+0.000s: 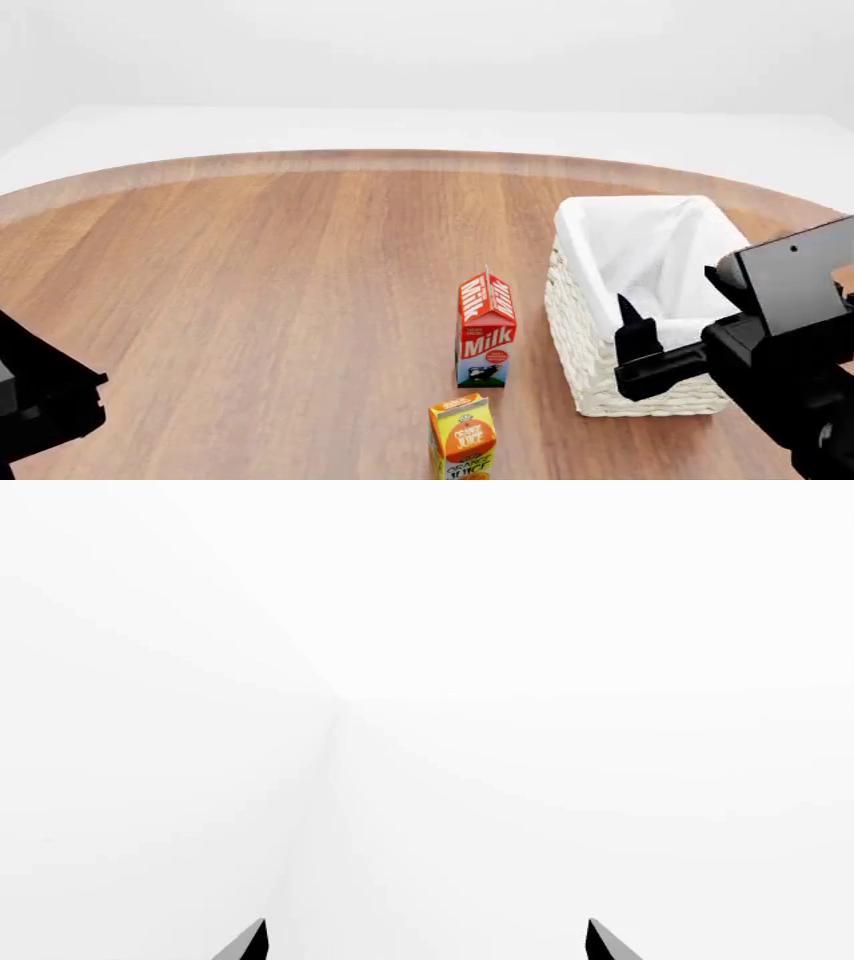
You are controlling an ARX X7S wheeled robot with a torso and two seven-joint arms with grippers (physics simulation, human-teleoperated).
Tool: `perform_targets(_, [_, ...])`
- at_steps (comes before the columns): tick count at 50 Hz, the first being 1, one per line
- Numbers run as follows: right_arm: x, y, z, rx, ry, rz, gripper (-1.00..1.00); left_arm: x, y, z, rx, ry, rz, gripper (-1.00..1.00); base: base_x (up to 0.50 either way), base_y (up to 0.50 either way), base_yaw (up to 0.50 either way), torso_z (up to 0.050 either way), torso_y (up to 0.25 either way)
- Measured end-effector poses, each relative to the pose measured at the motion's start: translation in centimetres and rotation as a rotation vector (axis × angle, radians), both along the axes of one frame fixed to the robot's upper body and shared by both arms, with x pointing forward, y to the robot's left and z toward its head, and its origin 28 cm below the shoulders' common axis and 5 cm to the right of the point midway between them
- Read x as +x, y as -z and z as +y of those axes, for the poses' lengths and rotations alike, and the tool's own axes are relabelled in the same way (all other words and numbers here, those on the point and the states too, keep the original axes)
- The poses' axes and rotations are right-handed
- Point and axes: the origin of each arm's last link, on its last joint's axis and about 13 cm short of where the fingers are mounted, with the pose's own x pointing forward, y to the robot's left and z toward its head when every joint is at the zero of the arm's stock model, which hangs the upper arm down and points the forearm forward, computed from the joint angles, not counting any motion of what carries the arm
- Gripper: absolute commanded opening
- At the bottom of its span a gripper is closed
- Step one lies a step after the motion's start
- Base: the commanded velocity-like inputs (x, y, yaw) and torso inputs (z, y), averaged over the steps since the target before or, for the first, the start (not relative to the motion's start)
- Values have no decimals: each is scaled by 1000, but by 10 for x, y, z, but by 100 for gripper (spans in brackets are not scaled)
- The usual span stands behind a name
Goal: Pick up the cream cheese box and the butter, and put them in the basket.
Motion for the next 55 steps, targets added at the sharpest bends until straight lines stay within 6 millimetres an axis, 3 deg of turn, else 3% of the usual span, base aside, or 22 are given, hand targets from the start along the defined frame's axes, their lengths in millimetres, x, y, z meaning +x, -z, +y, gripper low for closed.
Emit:
perform_targets(20, [-47,23,46,-6,-235,19,100,-1,1,1,-2,-5,2,100,0,0,0,0,0])
perform_targets(35, [-65,46,84,48,-380,82,100,0,2,3,-7,-8,3,100,0,0,0,0,0])
perform_targets(55, [-83,57,127,154,-507,136,100,-1,3,5,-11,-12,8,100,0,0,0,0,0])
